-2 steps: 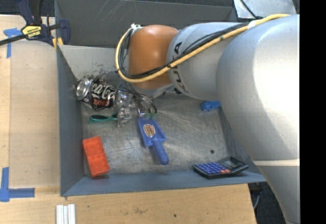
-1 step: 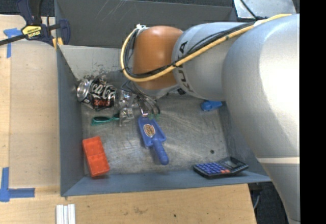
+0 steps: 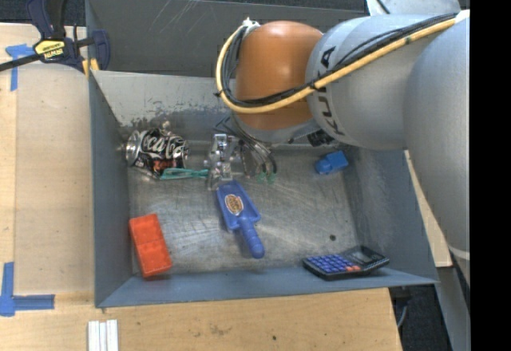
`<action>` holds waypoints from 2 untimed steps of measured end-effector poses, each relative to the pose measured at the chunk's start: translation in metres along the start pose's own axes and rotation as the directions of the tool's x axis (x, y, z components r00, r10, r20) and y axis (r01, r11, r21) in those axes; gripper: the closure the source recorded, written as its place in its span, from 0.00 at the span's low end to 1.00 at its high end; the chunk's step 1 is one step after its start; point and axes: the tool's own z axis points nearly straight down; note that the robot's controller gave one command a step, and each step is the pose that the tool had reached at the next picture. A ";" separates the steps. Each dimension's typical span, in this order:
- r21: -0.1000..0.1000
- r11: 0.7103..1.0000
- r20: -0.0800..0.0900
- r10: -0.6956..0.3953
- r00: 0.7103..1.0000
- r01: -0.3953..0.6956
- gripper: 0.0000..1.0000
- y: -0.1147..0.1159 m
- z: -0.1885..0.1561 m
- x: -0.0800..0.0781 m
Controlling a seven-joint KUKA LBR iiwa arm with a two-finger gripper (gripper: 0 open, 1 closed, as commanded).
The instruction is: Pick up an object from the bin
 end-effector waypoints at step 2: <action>0.000 1.000 0.002 -0.012 1.000 0.012 1.00 -0.002 -0.023 0.007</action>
Offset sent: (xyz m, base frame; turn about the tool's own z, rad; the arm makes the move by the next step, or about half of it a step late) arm -0.0089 -0.0027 0.0290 -0.0156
